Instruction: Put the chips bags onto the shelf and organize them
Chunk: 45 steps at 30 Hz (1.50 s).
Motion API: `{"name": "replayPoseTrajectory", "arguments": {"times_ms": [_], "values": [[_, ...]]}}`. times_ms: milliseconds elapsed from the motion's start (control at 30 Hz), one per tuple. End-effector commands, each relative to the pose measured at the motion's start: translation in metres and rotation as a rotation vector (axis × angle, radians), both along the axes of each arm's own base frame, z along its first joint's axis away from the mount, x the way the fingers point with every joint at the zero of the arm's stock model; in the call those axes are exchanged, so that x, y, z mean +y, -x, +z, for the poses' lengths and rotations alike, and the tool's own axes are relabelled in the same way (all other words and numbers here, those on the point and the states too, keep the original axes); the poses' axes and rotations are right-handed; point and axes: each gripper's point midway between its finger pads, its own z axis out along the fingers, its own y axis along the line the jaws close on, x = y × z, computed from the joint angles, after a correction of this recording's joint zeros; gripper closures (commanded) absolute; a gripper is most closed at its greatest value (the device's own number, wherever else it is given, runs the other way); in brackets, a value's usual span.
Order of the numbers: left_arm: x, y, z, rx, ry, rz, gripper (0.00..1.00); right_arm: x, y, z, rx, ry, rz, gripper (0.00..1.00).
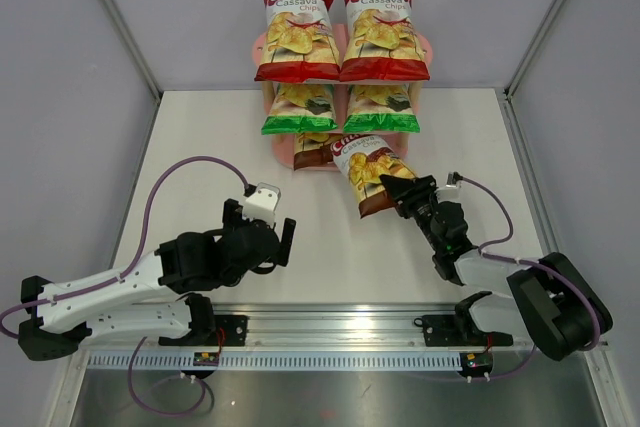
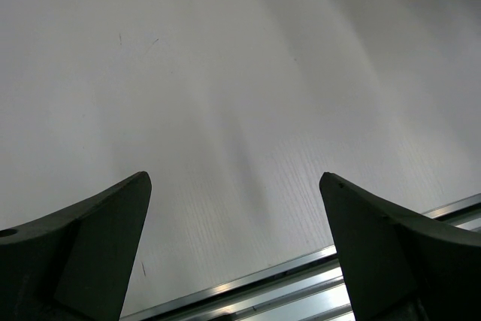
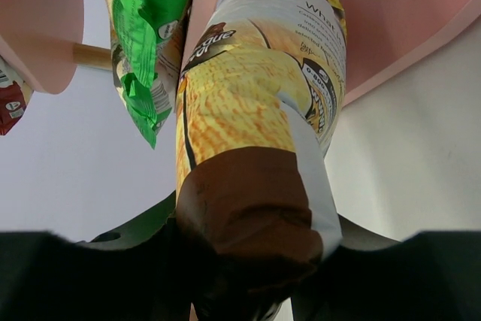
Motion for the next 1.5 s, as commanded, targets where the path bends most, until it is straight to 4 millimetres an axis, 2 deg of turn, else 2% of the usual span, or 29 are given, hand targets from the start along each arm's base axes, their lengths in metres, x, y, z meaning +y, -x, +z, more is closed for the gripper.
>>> {"name": "replayPoseTrajectory", "arguments": {"times_ms": [0, 167, 400, 767, 1467], "values": [[-0.003, -0.002, 0.006, -0.015, 0.018, -0.007, 0.01, 0.012, -0.001, 0.053, -0.138, -0.146, 0.065, 0.76], [-0.002, -0.002, 0.006, -0.016, 0.014, -0.005, 0.01, 0.021, -0.002, 0.043, -0.094, -0.161, 0.107, 0.76], [0.000, -0.003, 0.007, -0.023, 0.010, 0.002, 0.01, 0.031, -0.004, 0.046, -0.104, -0.182, 0.147, 0.79], [0.000, -0.002, 0.007, -0.020, 0.013, 0.001, 0.01, -0.005, -0.005, 0.062, -0.159, -0.110, -0.011, 0.80], [0.002, 0.000, 0.009, -0.017, 0.036, -0.005, 0.01, -0.039, -0.029, 0.042, -0.169, -0.135, -0.156, 0.78]]}}
